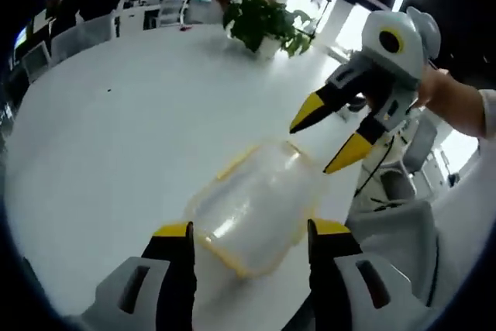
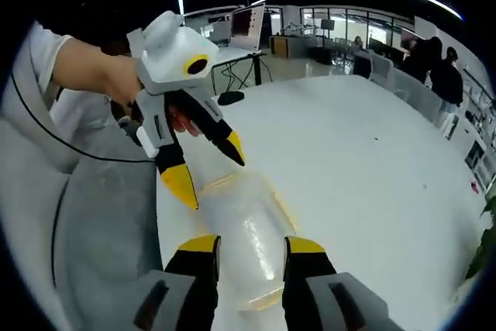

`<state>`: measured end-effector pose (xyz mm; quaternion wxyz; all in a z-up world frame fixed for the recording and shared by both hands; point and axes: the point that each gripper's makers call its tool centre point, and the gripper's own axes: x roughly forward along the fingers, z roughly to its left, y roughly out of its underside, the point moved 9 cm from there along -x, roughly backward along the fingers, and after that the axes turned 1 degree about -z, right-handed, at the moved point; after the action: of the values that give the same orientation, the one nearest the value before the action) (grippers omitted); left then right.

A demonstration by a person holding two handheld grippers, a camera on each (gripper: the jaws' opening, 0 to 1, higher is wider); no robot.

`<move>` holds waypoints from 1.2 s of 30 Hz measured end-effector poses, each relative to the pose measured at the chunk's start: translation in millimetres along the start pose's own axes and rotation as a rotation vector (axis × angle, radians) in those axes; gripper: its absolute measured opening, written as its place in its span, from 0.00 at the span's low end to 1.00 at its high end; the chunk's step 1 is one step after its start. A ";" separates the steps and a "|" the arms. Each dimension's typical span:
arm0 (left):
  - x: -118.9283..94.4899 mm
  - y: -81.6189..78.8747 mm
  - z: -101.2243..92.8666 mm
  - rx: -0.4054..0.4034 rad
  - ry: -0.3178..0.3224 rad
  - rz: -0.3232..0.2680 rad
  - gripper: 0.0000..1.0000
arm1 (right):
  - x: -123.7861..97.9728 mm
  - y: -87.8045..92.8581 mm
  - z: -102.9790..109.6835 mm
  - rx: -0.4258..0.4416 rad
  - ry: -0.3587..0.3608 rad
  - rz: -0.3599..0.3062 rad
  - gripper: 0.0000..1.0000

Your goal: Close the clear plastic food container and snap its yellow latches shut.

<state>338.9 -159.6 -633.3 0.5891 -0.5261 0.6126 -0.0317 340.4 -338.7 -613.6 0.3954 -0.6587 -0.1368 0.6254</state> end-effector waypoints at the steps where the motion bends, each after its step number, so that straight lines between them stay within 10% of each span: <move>1: 0.3 -0.7 -3.1 0.008 0.007 0.002 0.57 | 0.3 -0.4 0.1 -0.003 -0.002 -0.001 0.29; 21: 10.3 -9.0 -38.0 0.410 0.095 -0.079 0.51 | 19.8 -6.6 -3.6 -0.196 -0.062 0.088 0.26; 36: 27.8 -6.6 -47.5 0.568 0.142 -0.034 0.20 | 34.6 -11.2 -12.6 -0.285 -0.089 0.122 0.16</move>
<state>313.9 -209.1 -633.6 0.6678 -0.3469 0.6100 -0.2483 361.9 -312.5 -631.7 0.2529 -0.6869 -0.2011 0.6509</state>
